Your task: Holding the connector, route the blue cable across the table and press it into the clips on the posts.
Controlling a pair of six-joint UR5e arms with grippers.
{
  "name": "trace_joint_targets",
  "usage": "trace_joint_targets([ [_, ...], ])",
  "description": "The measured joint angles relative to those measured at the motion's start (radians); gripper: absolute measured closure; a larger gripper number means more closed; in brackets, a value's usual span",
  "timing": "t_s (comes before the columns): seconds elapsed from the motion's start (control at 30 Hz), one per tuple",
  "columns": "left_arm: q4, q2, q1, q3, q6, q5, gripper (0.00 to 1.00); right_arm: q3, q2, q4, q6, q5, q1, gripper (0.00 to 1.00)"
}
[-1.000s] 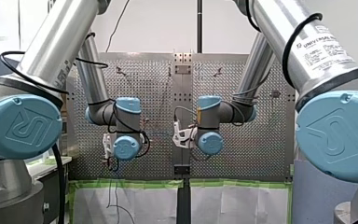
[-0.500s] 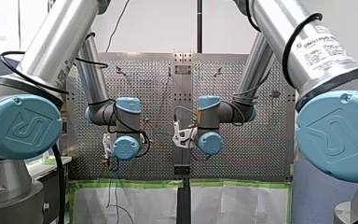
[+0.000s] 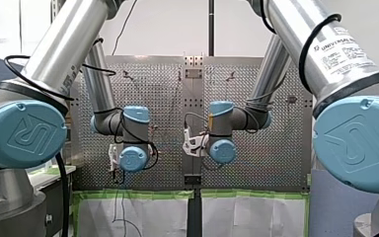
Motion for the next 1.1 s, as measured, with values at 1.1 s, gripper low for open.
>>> trace_joint_targets([
  [1.1,0.0,-0.001,0.0,0.0,0.0,0.0,1.0,-0.034,0.098,0.134,0.006,0.076,0.04,1.0],
])
